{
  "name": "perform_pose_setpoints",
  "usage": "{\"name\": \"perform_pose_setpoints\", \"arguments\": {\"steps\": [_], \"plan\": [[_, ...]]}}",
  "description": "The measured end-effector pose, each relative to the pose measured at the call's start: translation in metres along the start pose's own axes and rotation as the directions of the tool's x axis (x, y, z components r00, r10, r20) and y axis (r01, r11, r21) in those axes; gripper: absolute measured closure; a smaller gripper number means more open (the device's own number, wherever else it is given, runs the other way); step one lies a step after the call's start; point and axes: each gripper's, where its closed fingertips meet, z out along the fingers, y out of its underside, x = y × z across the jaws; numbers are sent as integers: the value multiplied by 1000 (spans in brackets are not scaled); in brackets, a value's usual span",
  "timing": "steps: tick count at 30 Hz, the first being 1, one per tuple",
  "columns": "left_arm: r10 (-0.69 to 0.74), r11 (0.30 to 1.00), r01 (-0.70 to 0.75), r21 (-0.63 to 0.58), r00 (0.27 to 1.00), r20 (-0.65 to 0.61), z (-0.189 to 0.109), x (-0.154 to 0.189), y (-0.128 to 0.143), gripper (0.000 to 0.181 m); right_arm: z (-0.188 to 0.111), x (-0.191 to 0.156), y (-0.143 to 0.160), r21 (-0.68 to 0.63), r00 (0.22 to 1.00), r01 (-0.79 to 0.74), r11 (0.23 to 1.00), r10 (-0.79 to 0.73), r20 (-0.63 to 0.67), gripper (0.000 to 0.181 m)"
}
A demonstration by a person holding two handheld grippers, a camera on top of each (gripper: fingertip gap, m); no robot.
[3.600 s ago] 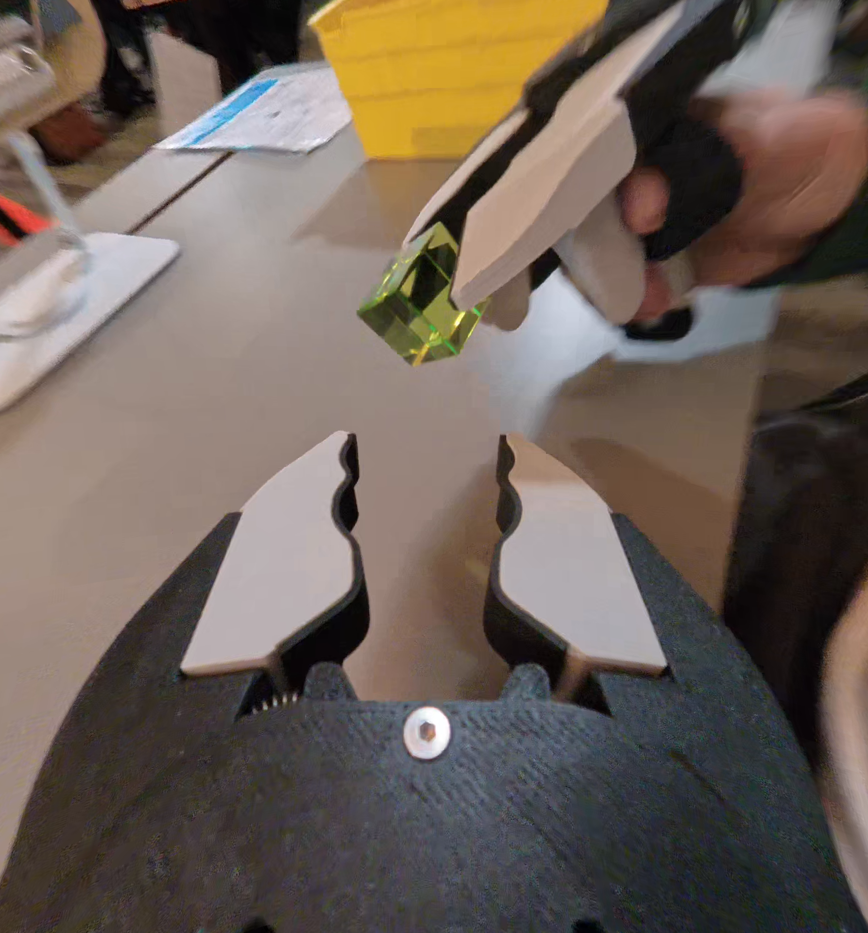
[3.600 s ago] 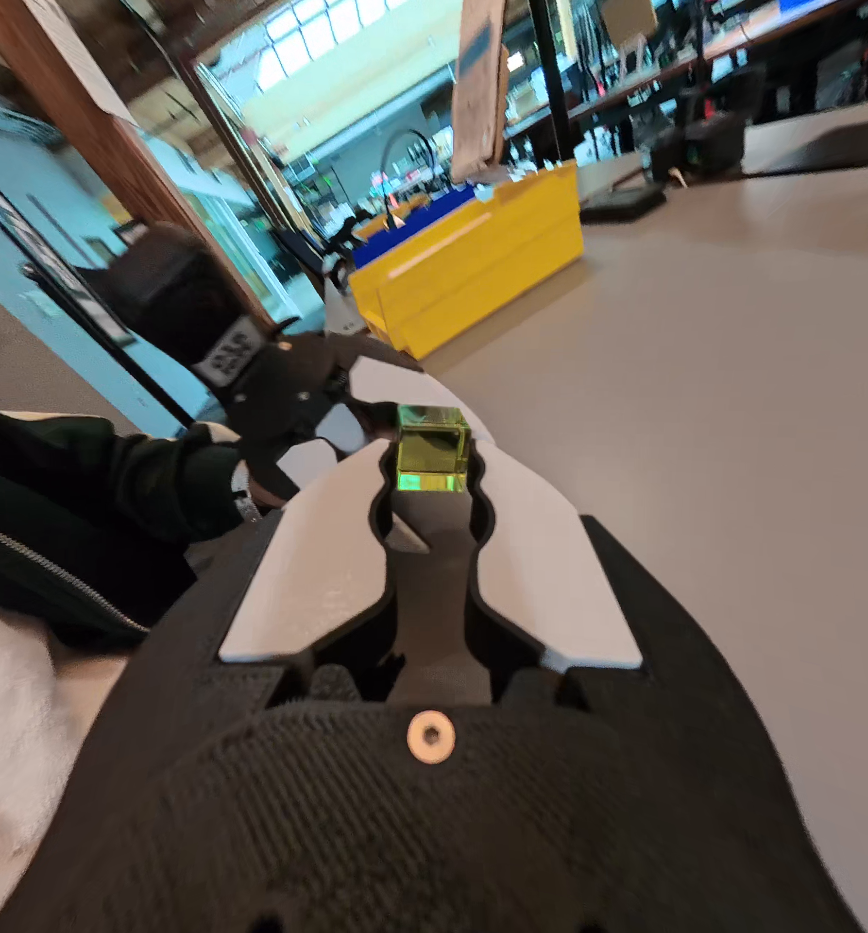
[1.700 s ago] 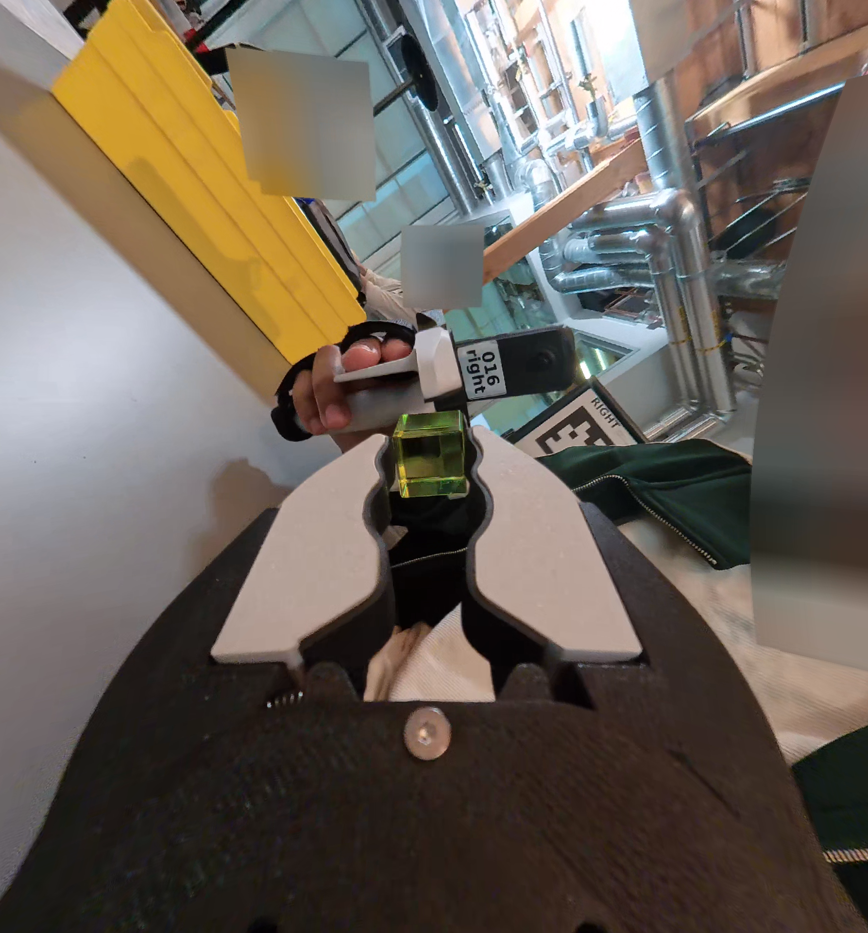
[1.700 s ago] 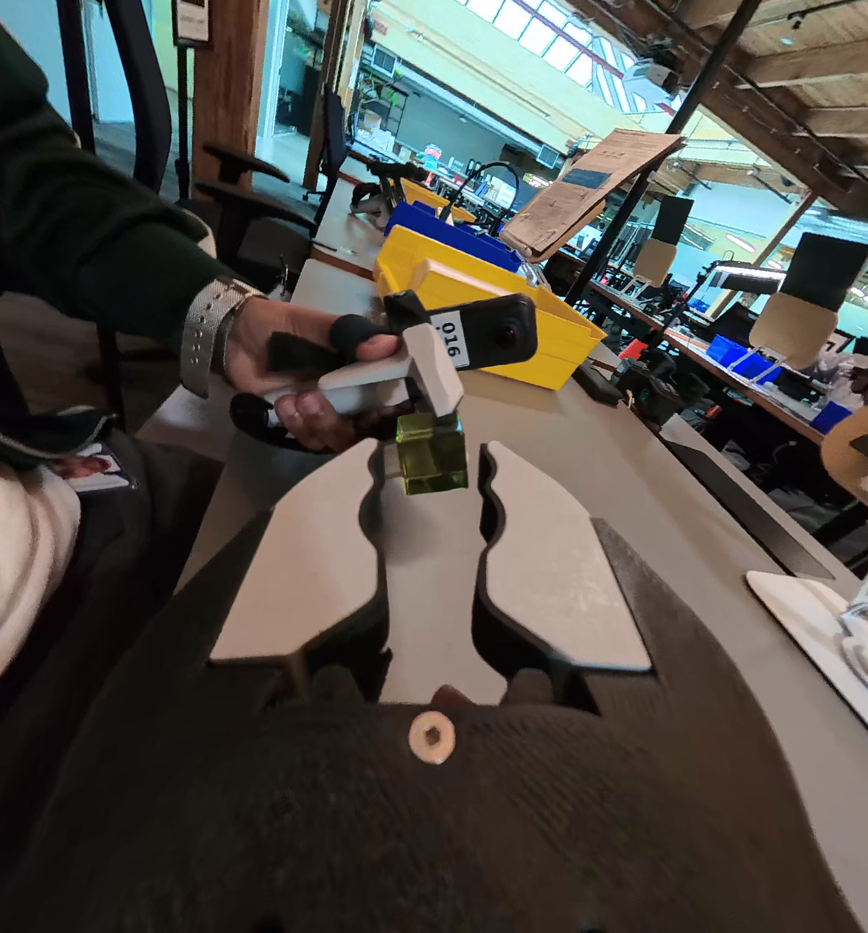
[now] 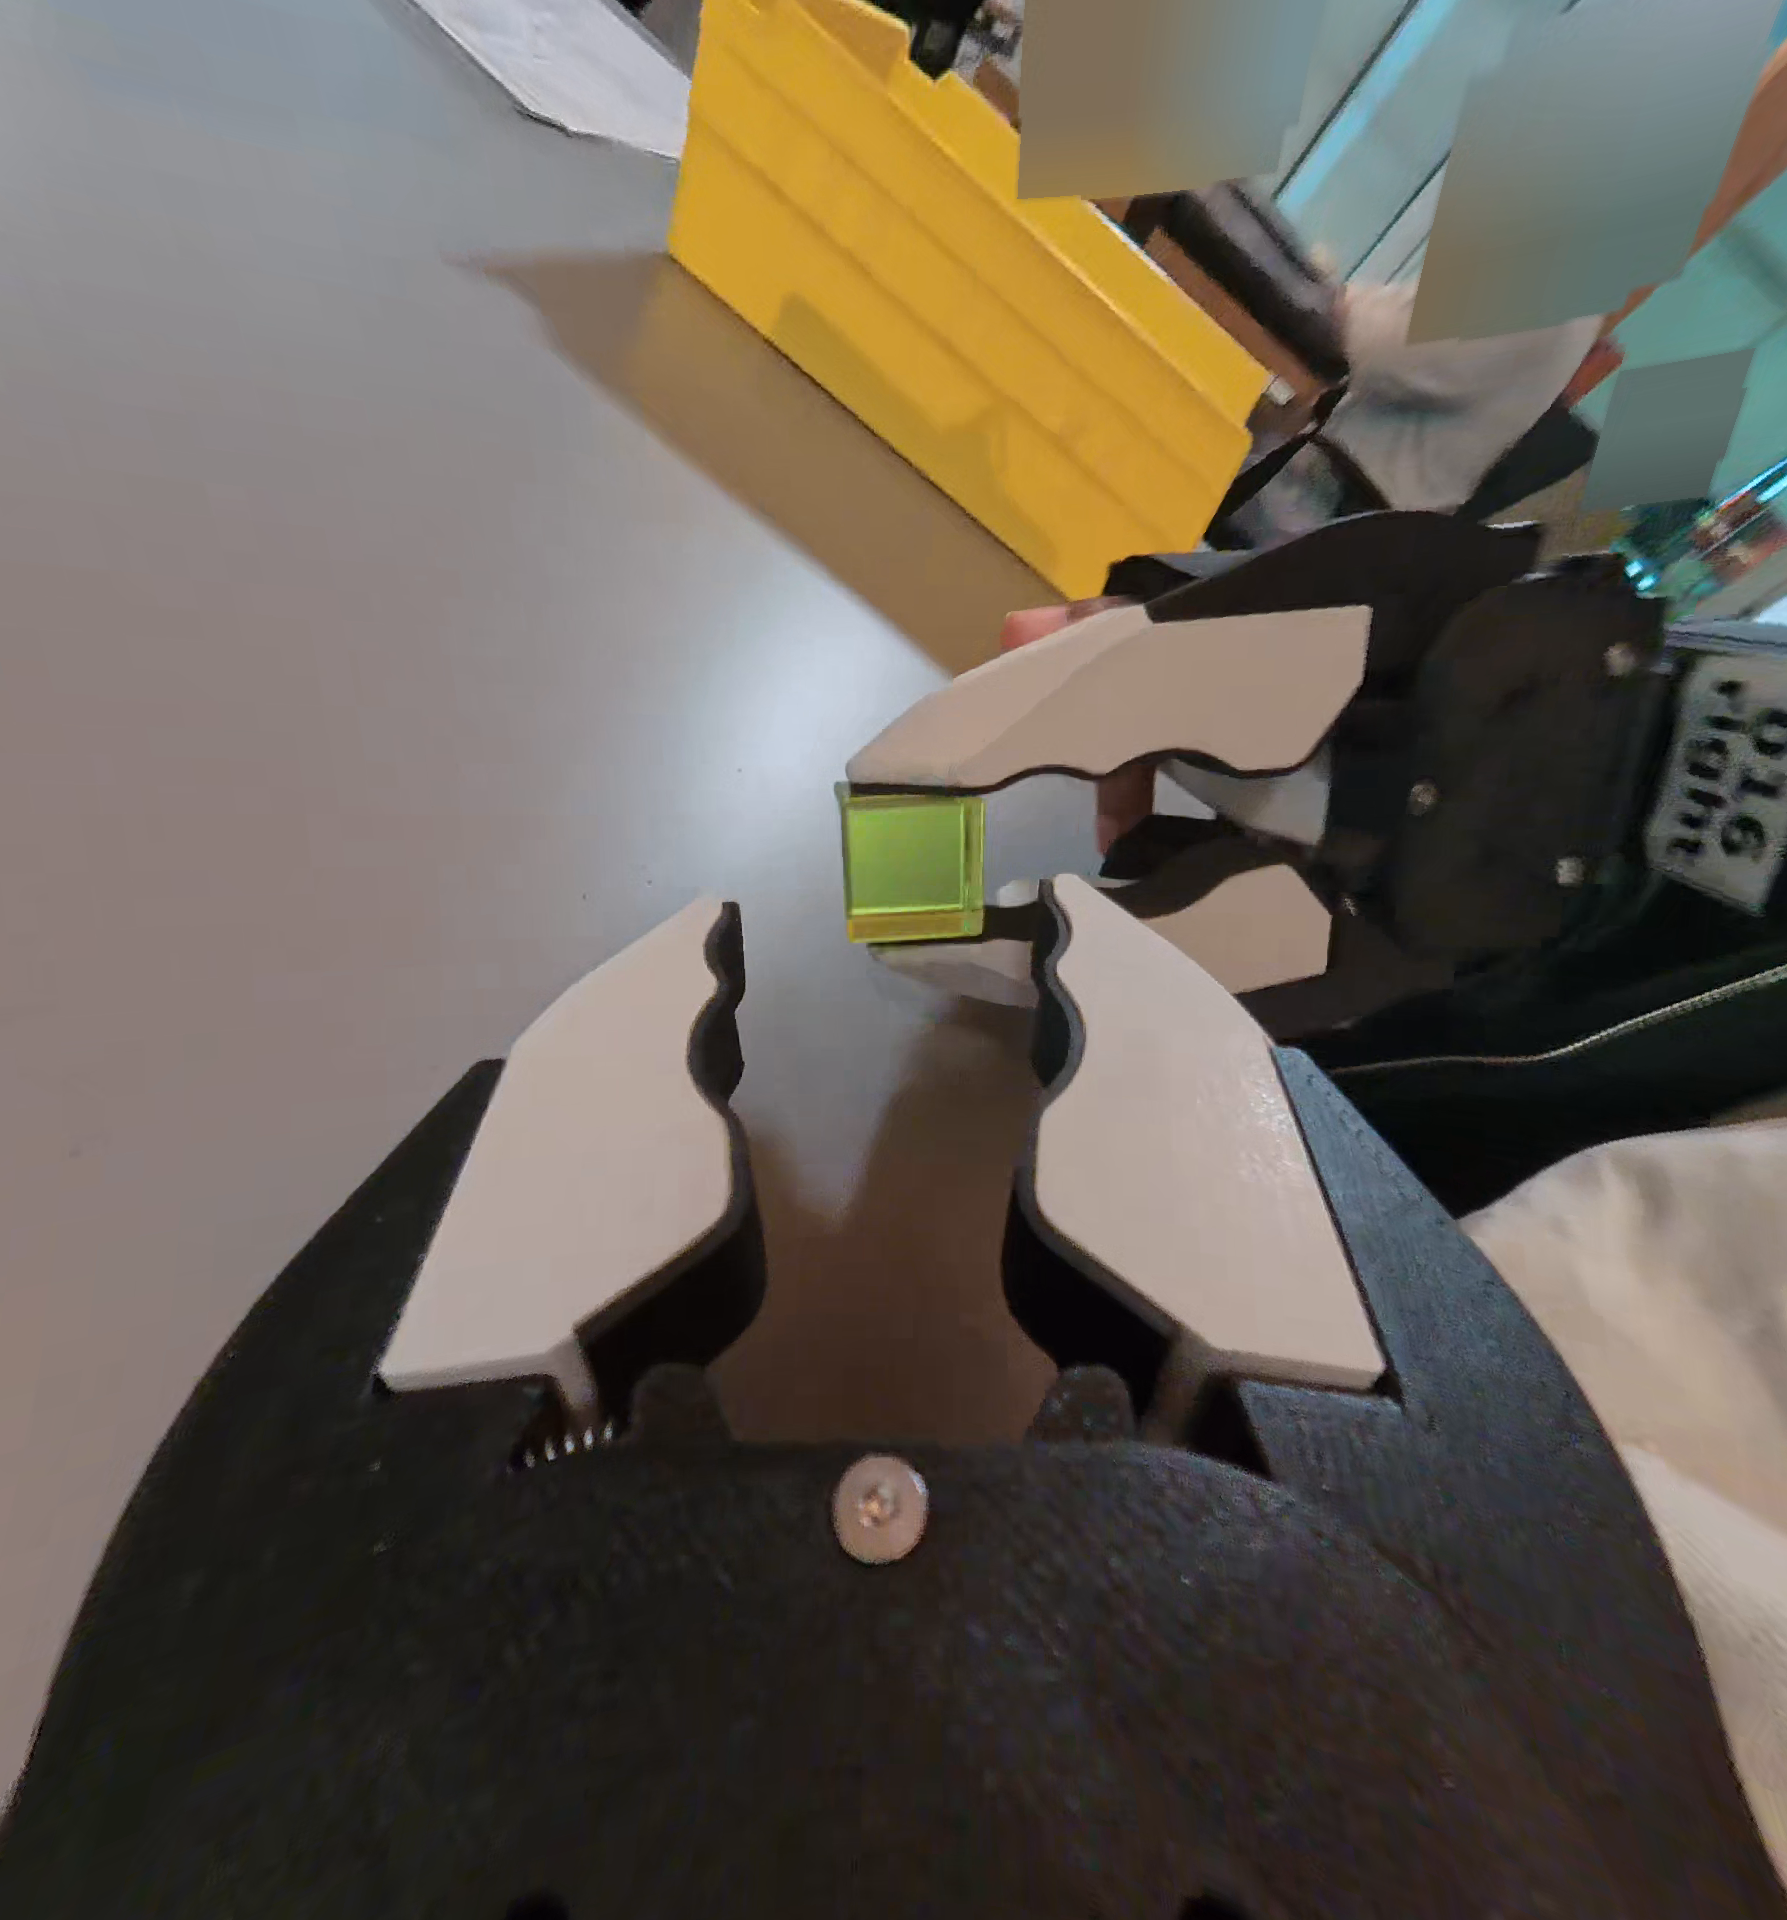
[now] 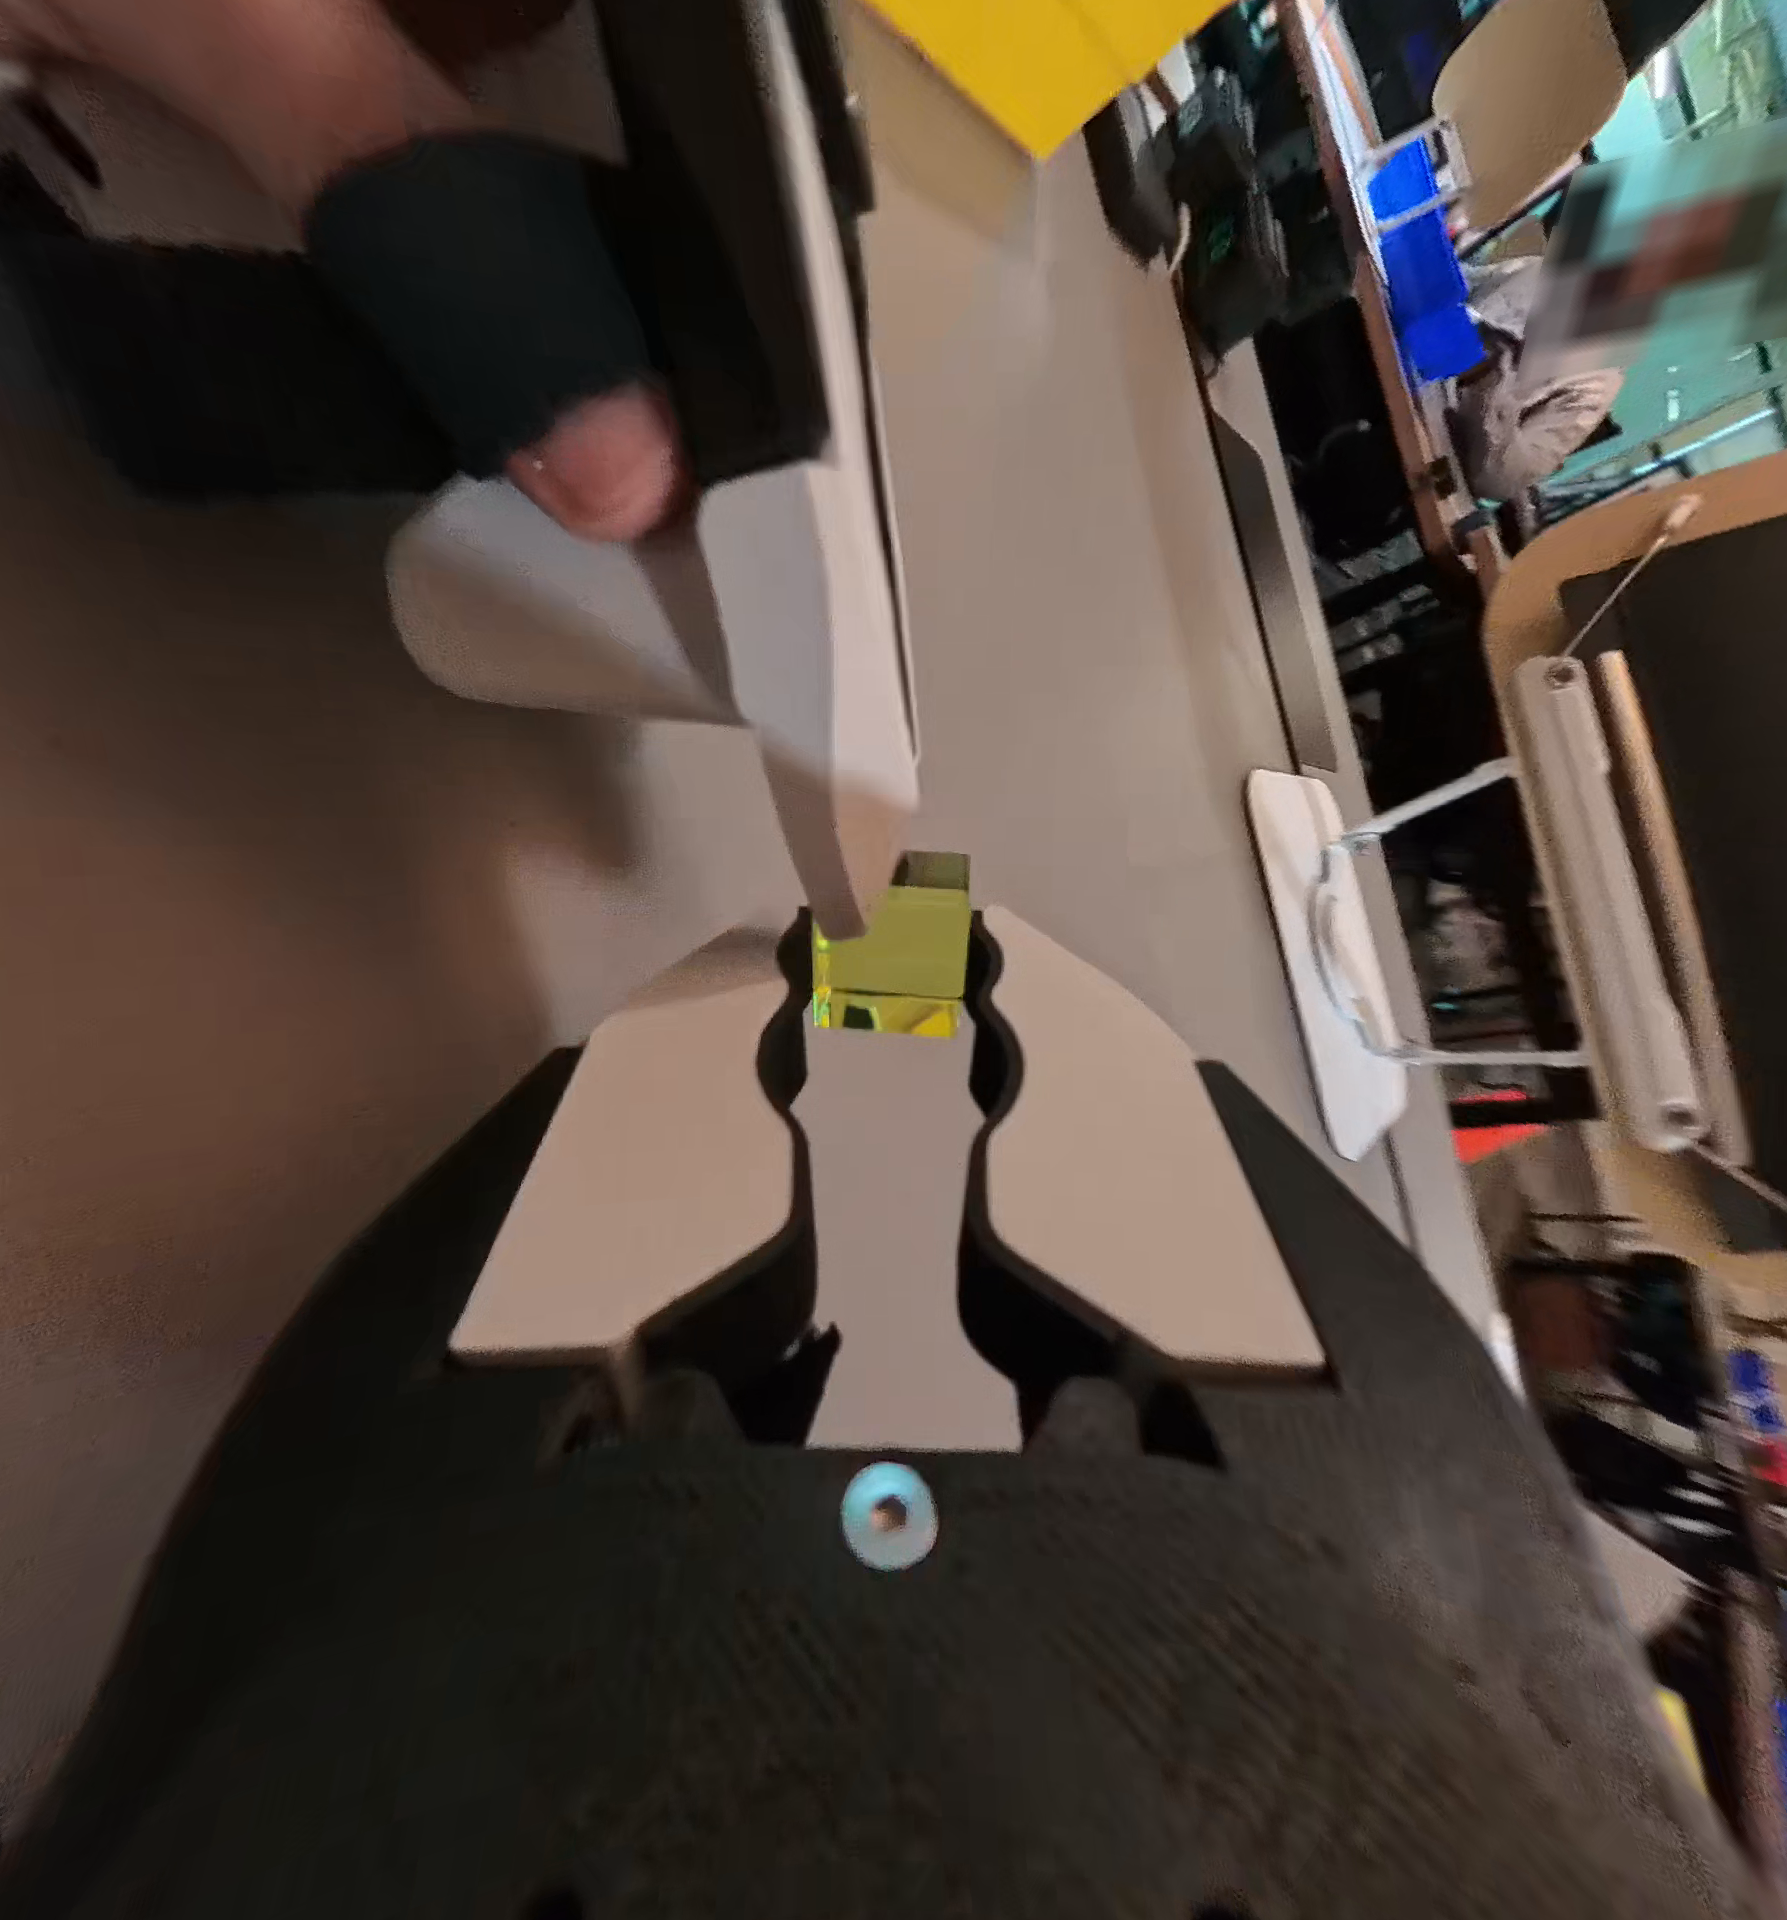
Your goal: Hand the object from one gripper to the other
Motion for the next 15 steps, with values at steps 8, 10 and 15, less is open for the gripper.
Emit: {"name": "perform_pose_setpoints", "arguments": {"steps": [8, 10, 15], "plan": [[43, 998, -42, -38, 998, 38, 6, 3, 7, 135, 1, -8, -3, -164, 989, 109, 980, -123, -78, 153], [45, 998, -43, -44, 998, 32, 6, 4, 8, 151, 1, -7, -4, -162, 990, 102, 981, -116, -81, 153], [27, 999, -26, -32, 1000, 9, 4, 5, 6, 152, 0, -4, -7, -104, 992, 71, 992, -81, -92, 148]]}}
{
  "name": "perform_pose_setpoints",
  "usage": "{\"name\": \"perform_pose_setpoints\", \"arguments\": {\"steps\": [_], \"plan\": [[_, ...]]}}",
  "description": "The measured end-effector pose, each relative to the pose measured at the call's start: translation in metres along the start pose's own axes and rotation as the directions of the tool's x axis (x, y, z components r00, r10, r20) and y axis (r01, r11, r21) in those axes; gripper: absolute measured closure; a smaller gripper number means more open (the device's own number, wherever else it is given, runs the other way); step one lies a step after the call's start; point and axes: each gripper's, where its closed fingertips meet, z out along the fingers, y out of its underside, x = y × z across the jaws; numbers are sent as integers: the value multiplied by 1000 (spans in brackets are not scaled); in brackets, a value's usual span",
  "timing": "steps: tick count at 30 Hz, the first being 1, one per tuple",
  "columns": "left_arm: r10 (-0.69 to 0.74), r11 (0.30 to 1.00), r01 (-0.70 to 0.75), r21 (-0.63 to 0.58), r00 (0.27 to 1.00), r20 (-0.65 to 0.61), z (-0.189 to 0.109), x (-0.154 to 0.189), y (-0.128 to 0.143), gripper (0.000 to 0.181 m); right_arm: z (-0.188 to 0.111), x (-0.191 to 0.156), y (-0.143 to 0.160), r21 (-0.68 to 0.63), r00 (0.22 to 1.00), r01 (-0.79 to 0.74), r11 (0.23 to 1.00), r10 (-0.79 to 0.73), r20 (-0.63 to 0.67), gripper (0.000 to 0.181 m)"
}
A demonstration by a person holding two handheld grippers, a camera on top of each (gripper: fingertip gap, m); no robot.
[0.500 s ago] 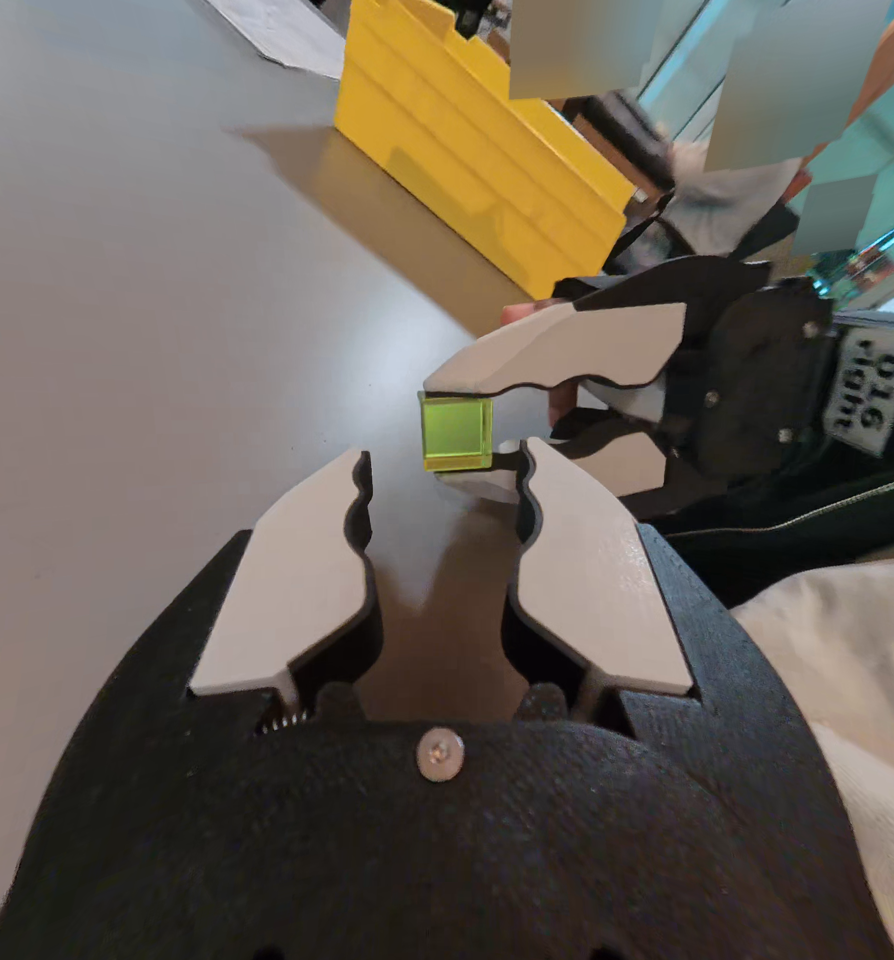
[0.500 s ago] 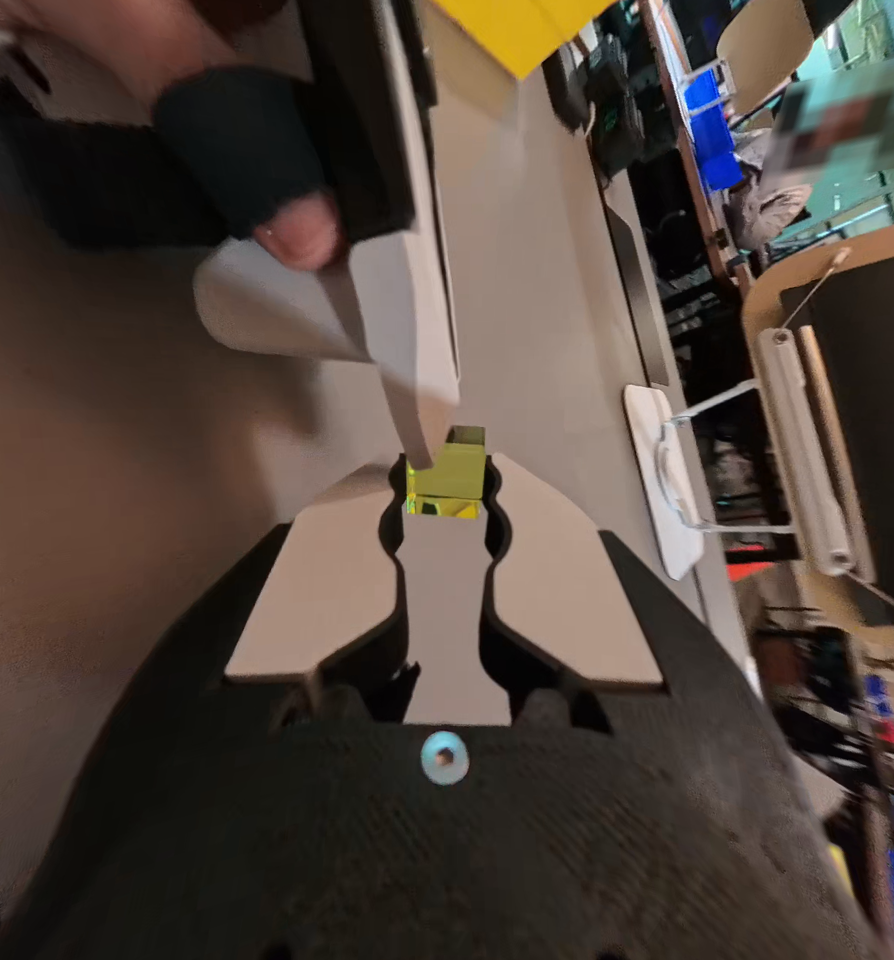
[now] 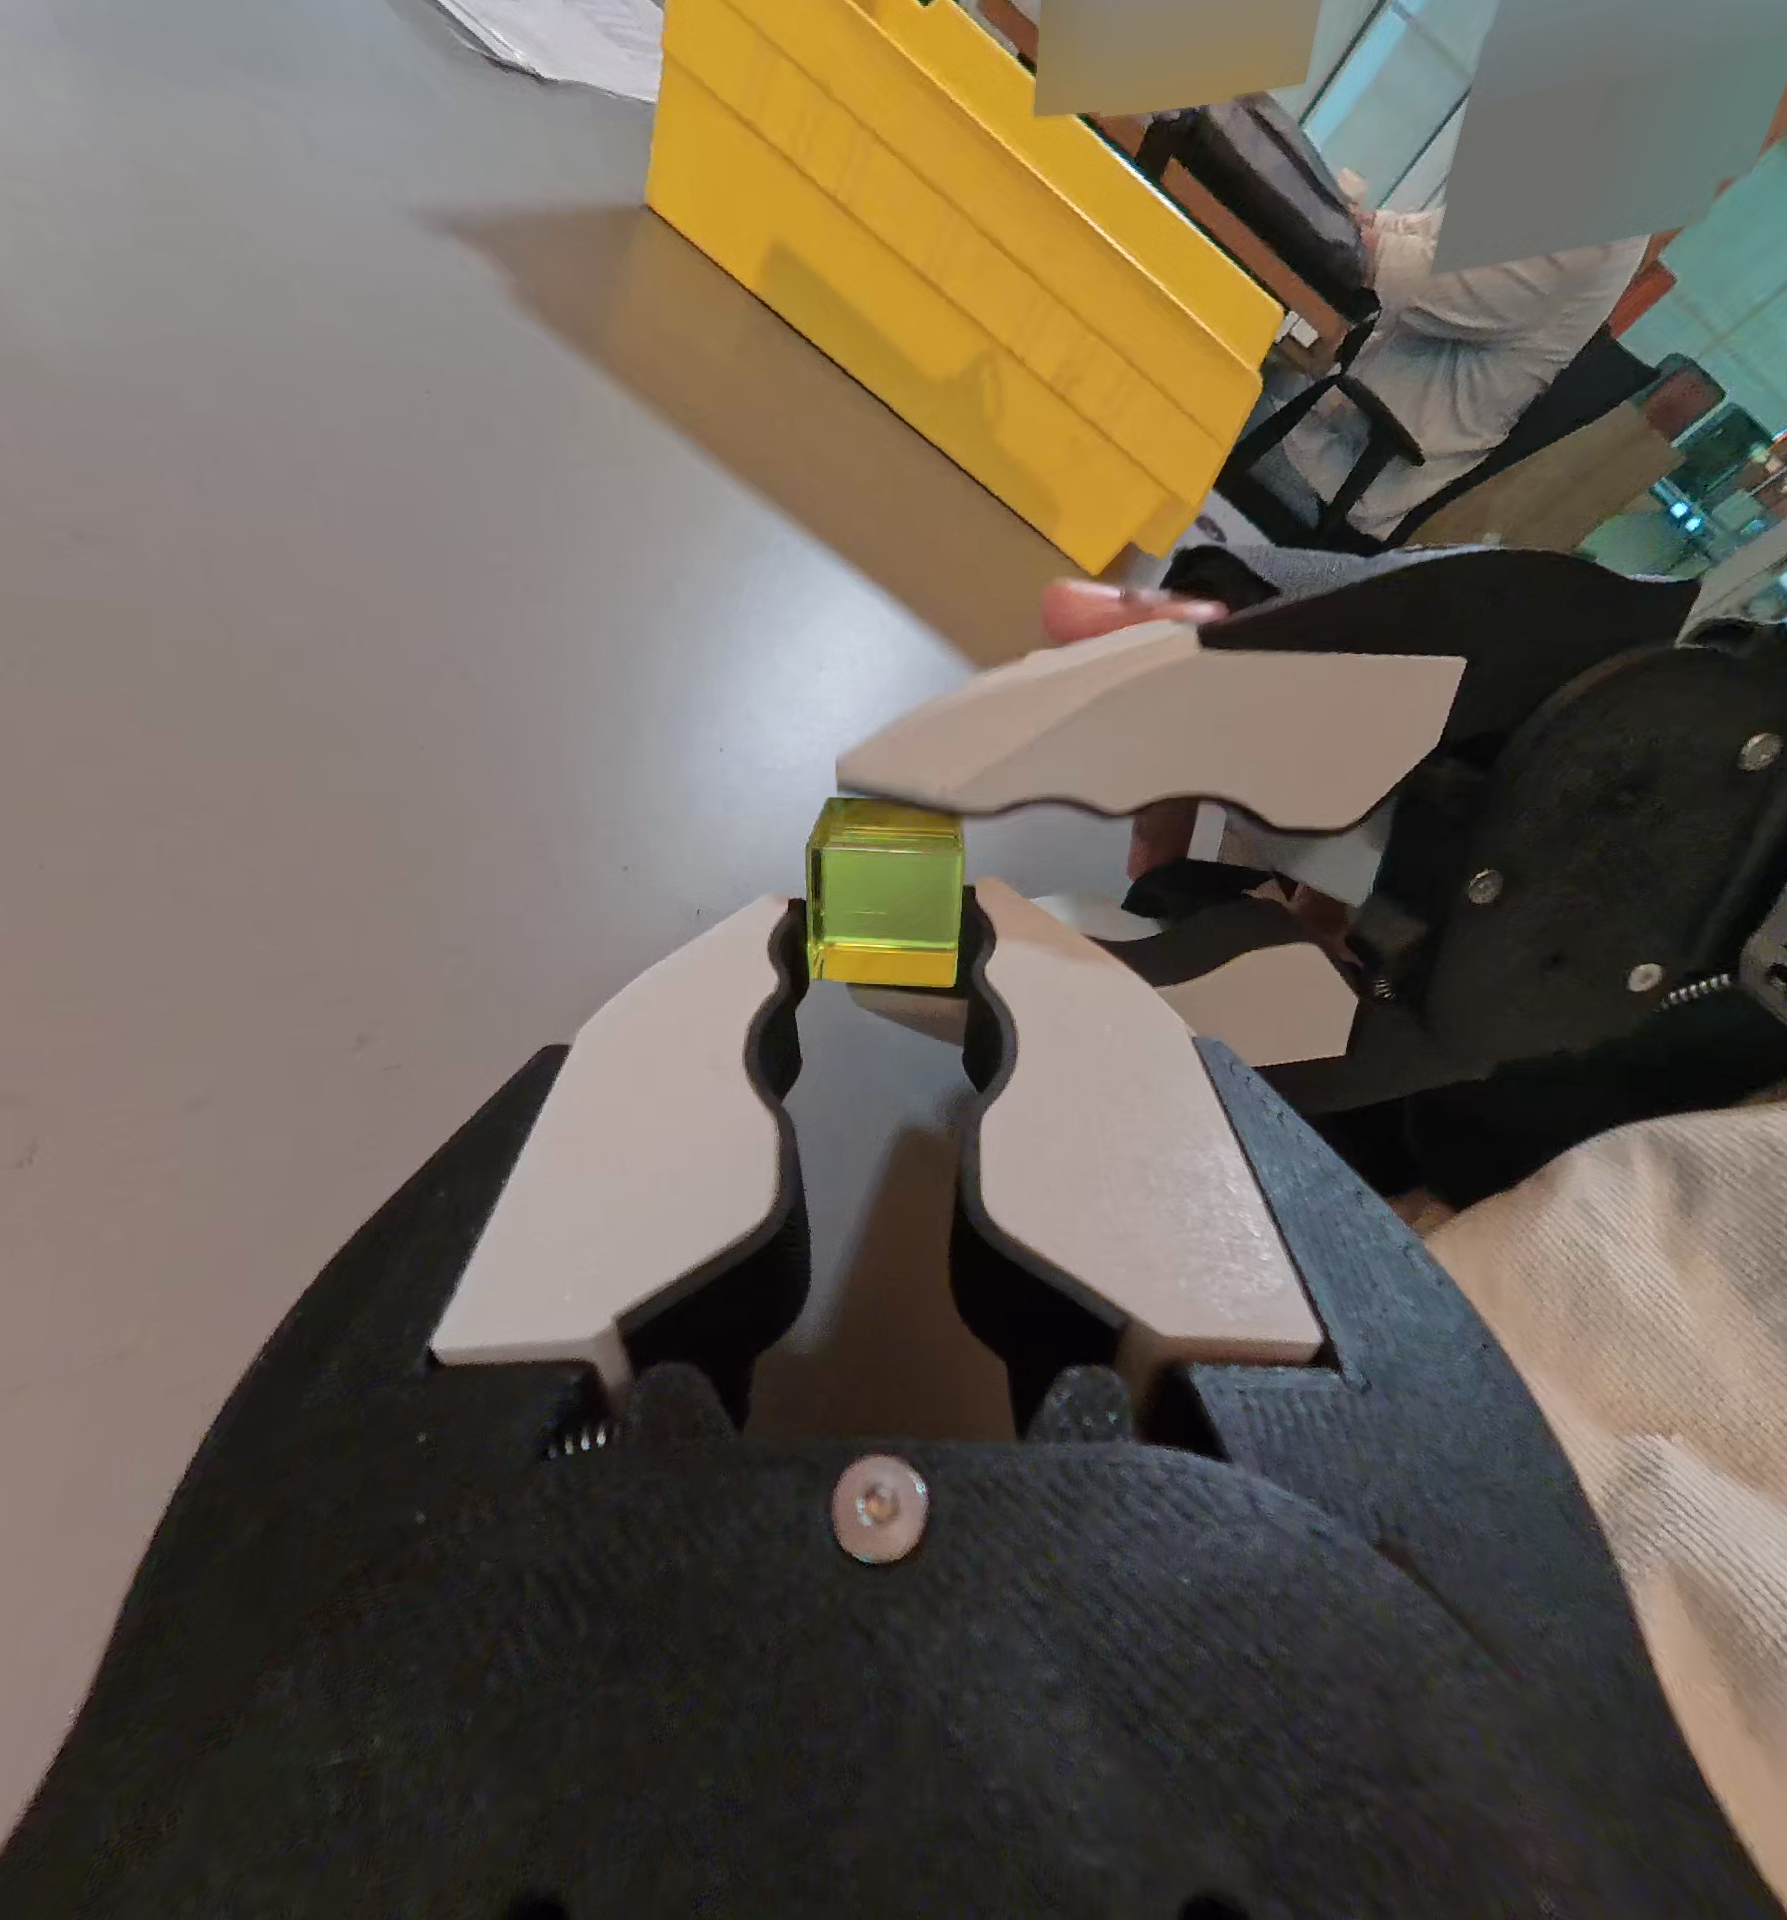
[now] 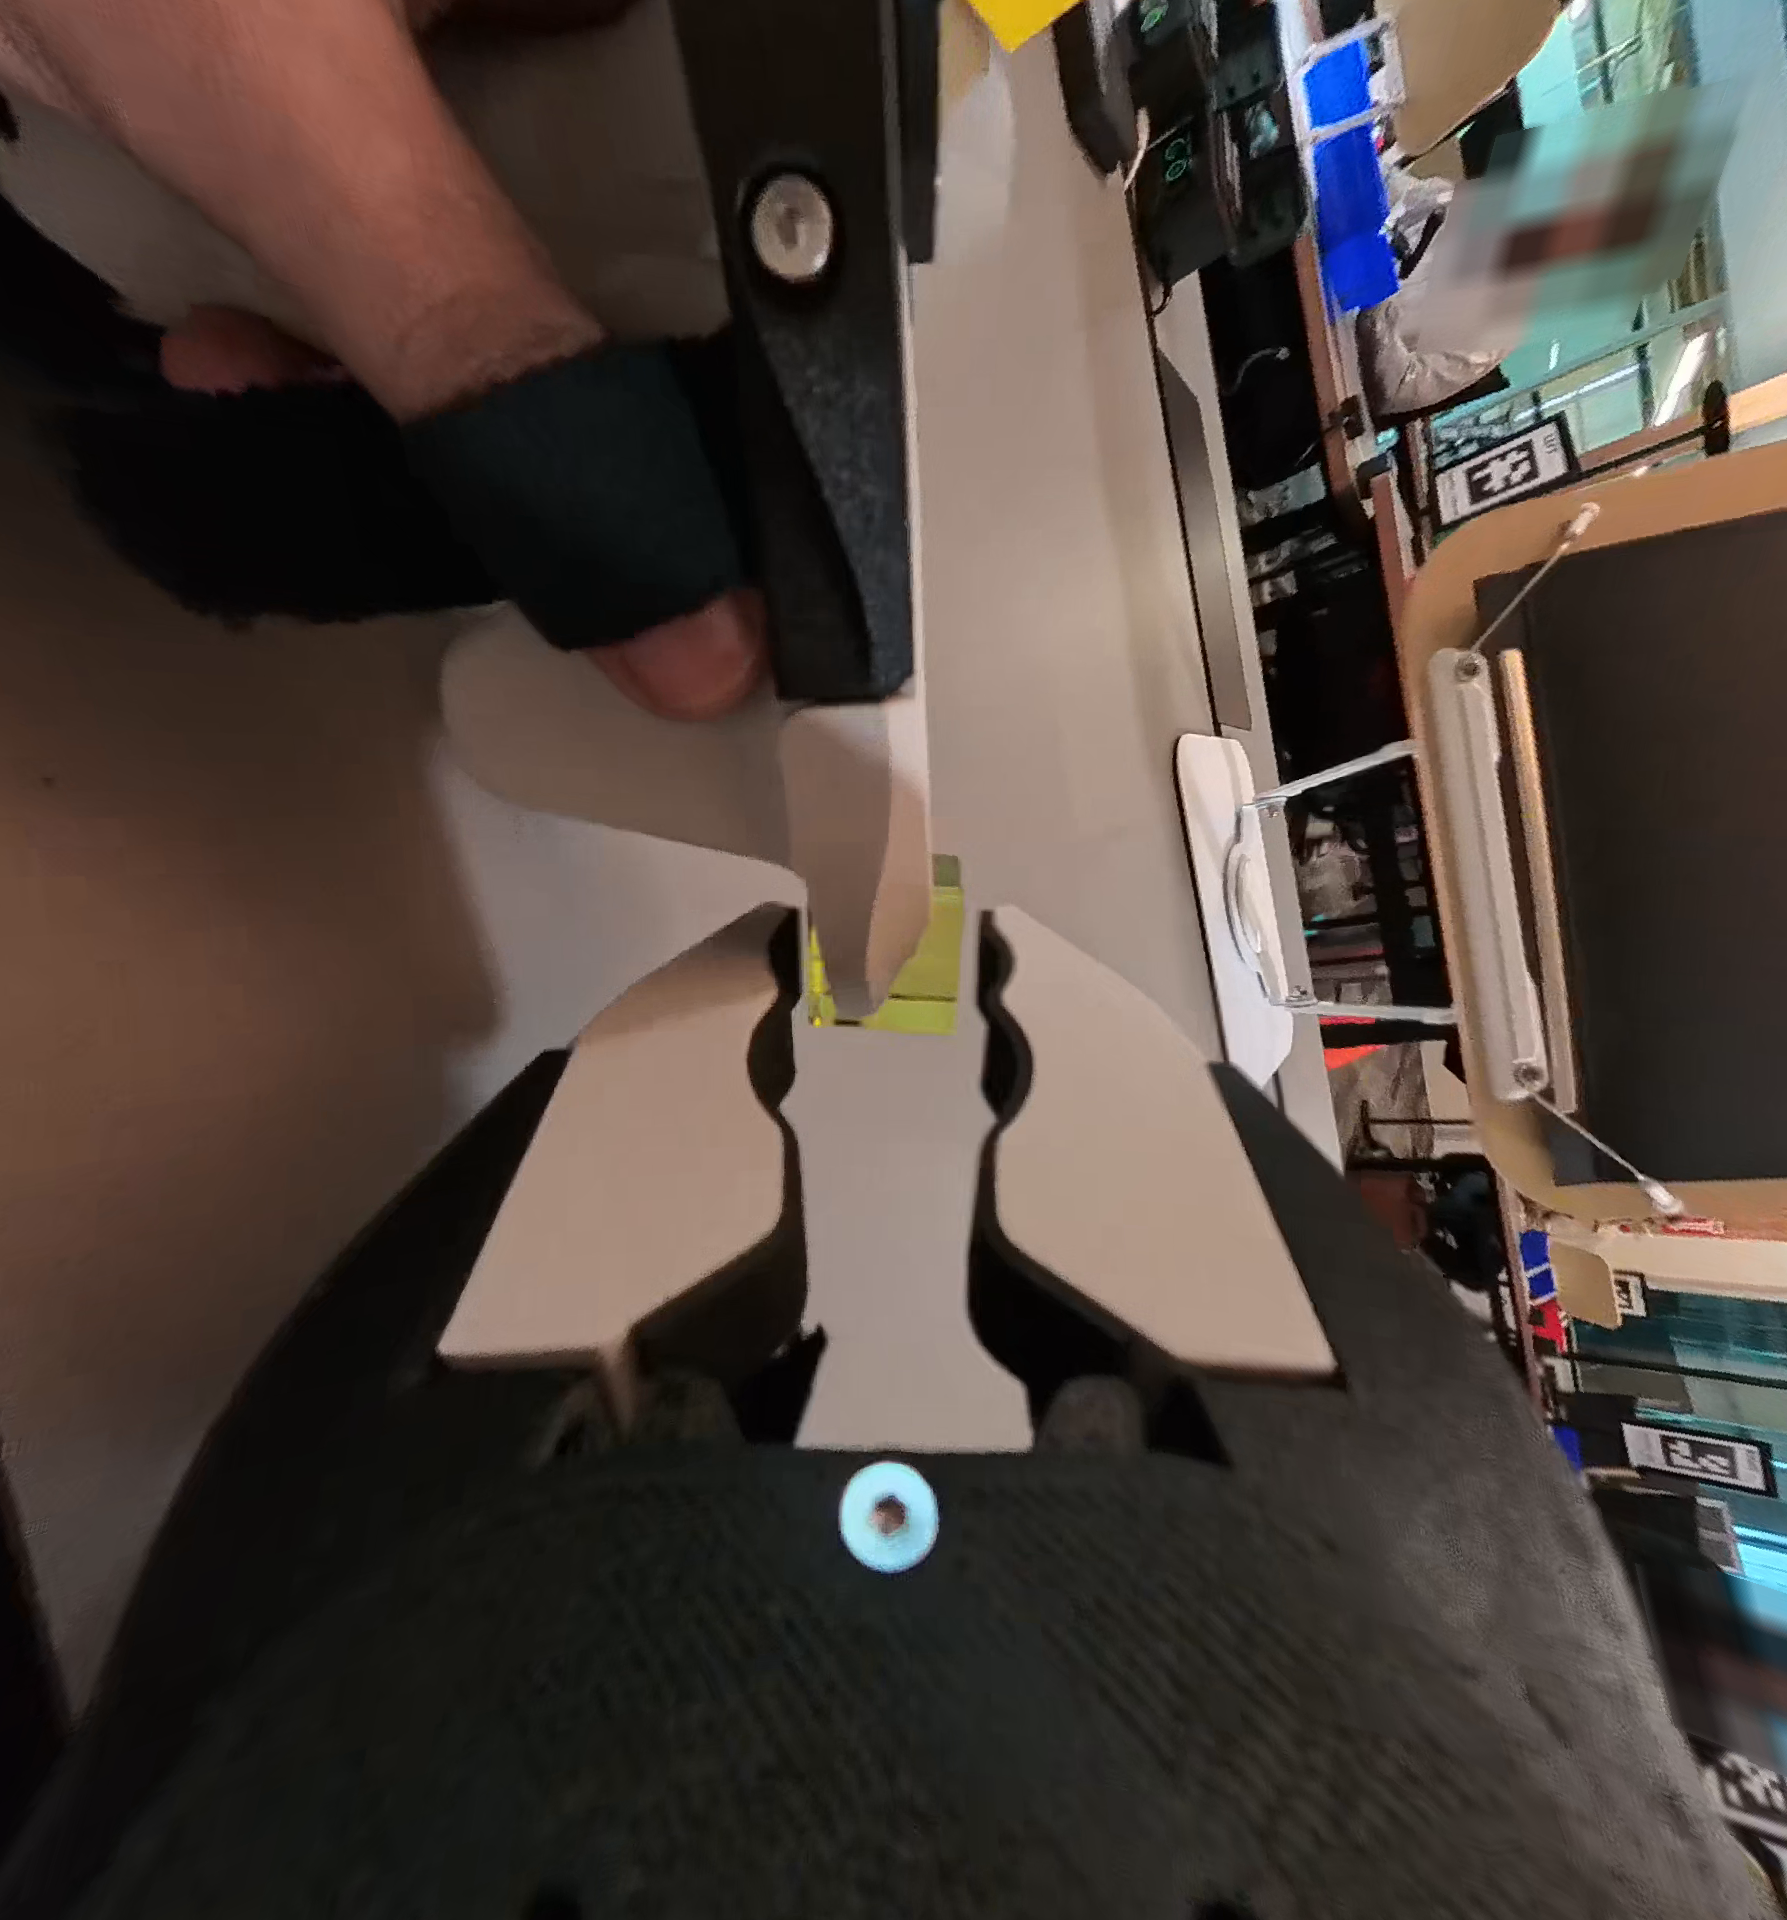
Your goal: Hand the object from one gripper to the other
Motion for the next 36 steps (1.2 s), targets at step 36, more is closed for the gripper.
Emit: {"name": "perform_pose_setpoints", "arguments": {"steps": [36], "plan": [[725, 659, -723, 210, 684, 81, -15, 39, -24, 153, -44, 23, -41, -531, -549, -836, -141, 204, 811, 146]]}}
